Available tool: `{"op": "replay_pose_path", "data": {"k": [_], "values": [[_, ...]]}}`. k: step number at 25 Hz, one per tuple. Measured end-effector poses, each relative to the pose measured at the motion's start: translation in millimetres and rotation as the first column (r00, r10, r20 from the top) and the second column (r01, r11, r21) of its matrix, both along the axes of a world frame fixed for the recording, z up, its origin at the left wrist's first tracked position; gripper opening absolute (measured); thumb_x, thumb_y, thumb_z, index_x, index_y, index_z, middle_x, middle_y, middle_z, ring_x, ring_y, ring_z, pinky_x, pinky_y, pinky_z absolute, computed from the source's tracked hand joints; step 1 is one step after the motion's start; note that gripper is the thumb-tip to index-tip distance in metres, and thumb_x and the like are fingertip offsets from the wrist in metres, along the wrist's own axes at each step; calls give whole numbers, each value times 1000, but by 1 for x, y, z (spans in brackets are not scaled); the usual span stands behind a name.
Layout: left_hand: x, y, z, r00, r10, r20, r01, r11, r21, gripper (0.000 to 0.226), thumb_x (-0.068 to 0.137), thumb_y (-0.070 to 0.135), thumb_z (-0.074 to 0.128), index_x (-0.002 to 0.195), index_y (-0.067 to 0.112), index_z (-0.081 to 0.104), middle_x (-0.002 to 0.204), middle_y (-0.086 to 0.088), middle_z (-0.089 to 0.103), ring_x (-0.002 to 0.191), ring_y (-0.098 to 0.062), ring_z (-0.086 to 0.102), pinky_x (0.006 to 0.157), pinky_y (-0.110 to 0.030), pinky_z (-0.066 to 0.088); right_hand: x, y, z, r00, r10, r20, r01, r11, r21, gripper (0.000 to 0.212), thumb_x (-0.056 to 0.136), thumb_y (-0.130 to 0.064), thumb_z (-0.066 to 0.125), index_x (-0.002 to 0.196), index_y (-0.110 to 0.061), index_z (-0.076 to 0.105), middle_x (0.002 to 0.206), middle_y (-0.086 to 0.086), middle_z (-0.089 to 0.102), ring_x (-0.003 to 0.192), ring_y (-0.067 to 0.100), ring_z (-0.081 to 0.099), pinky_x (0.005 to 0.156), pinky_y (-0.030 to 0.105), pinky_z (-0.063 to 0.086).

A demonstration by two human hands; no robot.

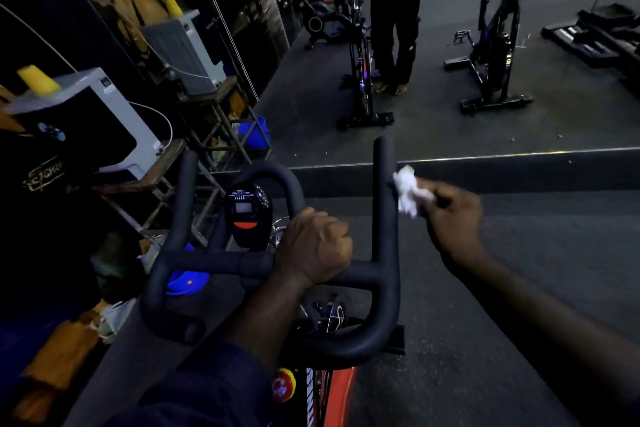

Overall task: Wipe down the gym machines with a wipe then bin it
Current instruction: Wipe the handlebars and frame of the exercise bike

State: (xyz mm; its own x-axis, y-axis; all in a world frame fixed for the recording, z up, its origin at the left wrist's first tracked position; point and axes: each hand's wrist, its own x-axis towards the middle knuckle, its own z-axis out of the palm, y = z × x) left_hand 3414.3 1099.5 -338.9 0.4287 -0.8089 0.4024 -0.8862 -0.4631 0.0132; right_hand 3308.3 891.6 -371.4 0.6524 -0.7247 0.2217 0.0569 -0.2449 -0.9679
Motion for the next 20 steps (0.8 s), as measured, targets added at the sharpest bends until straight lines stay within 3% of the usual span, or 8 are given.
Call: {"op": "replay_pose_path", "data": {"k": [2,4,8,10,12,14,17,20], "values": [[1,0,0,1000,-1,-1,1,1000,17,19,73,23,49,56,15,50,56,-6,60,56,-32,55,61,-36,42,29,-21,33,993,-110,49,115,988,-103,29,89,-8,72,114,-19,80,114,-4,77,97,-15,65,94,18,53],[0,0,0,1000,-2,8,1,1000,27,20,74,24,48,57,15,52,58,-6,61,57,-32,56,62,-37,43,39,-14,43,994,-62,92,77,983,-165,35,89,1,69,117,-16,79,118,-2,76,100,-18,64,93,9,48],[0,0,2,1000,-6,17,5,1000,21,18,73,23,49,57,16,50,57,-6,60,57,-33,56,61,-37,42,-18,42,0,993,8,118,23,966,-256,32,90,10,66,103,-14,82,109,-1,79,109,10,74,102,28,55],[-2,-1,3,1000,-19,21,19,1000,18,18,73,23,49,57,16,50,57,-6,59,57,-32,55,61,-37,42,-34,42,-4,993,28,118,-3,979,-205,32,88,14,66,93,-13,83,102,-3,80,106,5,73,100,22,54],[-2,-1,4,1000,-20,21,20,1000,22,19,73,23,49,56,16,50,56,-6,59,56,-31,55,61,-36,42,-9,13,15,988,-105,115,120,984,-133,29,87,1,69,95,-23,84,99,-5,81,99,-3,72,93,20,55],[-3,-1,5,1000,-13,27,12,999,30,21,74,23,48,55,15,51,55,-6,59,55,-31,55,61,-35,43,33,-23,31,969,-235,80,244,962,-124,27,86,-11,66,103,-23,84,99,-5,80,95,2,73,89,24,56],[-4,-1,5,999,-4,36,3,999,50,22,74,24,48,56,15,52,56,-6,60,56,-31,56,62,-35,43,54,-15,21,980,-192,53,199,962,-189,29,86,-5,66,107,-14,83,102,2,80,92,8,72,82,22,53],[-1,0,2,999,3,34,-4,1000,25,20,73,23,50,56,15,52,56,-5,59,56,-31,55,62,-36,43,-1,43,-32,994,-99,46,101,994,-47,20,90,-2,71,105,-10,83,93,-12,76,82,-10,62,74,19,52]]}}
